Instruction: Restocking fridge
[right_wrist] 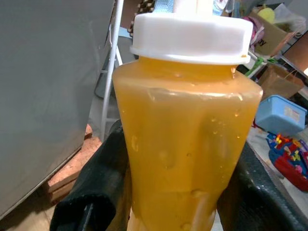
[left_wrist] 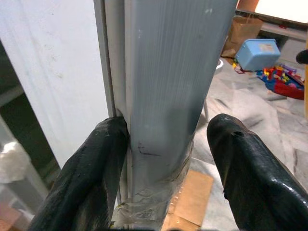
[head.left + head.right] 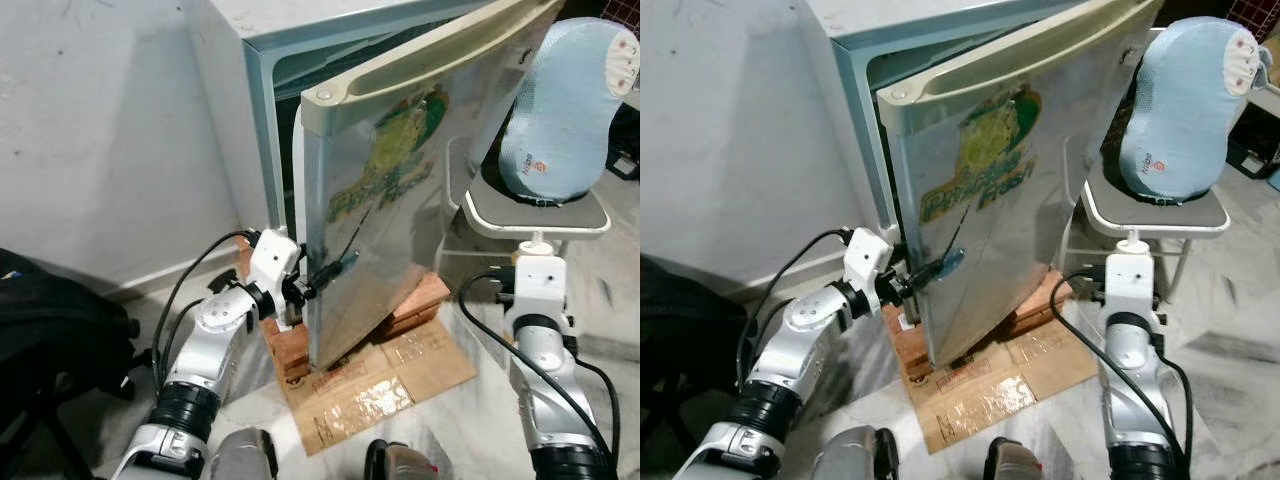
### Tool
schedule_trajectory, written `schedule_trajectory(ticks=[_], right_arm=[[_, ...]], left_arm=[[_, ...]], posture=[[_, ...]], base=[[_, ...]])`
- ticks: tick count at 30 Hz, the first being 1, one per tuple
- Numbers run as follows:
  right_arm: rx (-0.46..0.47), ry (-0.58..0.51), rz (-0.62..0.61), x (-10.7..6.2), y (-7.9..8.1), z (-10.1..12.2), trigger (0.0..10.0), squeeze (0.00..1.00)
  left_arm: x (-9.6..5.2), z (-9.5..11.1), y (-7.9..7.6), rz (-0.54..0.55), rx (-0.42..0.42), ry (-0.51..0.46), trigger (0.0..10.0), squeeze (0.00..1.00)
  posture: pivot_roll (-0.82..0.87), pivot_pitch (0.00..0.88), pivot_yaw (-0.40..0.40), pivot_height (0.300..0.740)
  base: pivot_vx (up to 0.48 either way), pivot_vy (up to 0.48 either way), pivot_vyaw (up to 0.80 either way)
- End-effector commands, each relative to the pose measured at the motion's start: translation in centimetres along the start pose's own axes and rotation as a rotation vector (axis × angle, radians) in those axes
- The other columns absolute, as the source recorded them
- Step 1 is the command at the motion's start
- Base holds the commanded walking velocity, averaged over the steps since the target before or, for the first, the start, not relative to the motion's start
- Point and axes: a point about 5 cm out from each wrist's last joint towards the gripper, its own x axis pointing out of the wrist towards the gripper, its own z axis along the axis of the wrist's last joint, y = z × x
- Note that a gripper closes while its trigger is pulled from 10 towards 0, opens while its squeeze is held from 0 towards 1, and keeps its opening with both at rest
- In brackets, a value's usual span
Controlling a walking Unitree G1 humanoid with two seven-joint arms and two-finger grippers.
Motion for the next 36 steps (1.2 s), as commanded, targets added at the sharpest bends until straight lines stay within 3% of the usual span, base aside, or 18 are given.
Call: schedule_trajectory(ticks=[1, 9, 21, 29, 36], right_arm=[[0.011, -0.016, -0.002, 0.1, 0.1, 0.4, 10.0, 0.0], [0.009, -0.019, -0.004, 0.2, 0.1, 0.6, 10.0, 0.0], [0.0, -0.026, -0.02, 0.3, 0.0, 0.7, 10.0, 0.0], [-0.029, -0.036, -0.062, 0.3, -0.6, 0.7, 10.0, 0.0], [-0.08, -0.03, -0.115, 0.3, -1.5, 0.4, 10.0, 0.0]], left_arm=[[2.3, 2.9, -2.7, -0.132, 0.061, -0.101, 10.0, 0.0], [2.3, 2.8, -2.6, -0.121, 0.057, -0.096, 10.0, 0.0], [2.3, 2.9, -2.4, -0.11, 0.064, -0.09, 10.0, 0.0], [2.6, 3.1, -2.6, -0.111, 0.068, -0.097, 10.0, 0.0], [3.3, 3.7, -3.4, -0.117, 0.079, -0.124, 10.0, 0.0]], posture=[[-0.06, 0.094, 0.01, 0.74], [-0.06, 0.089, 0.004, 0.74], [-0.06, 0.084, 0.009, 0.74], [-0.06, 0.086, 0.01, 0.74], [-0.06, 0.087, 0.011, 0.74]], base=[[0.0, -0.356, 0.0], [0.0, -0.358, 0.0], [0.0, -0.354, -0.63], [0.0, -0.314, 0.0], [0.0, 0.0, 0.0]])
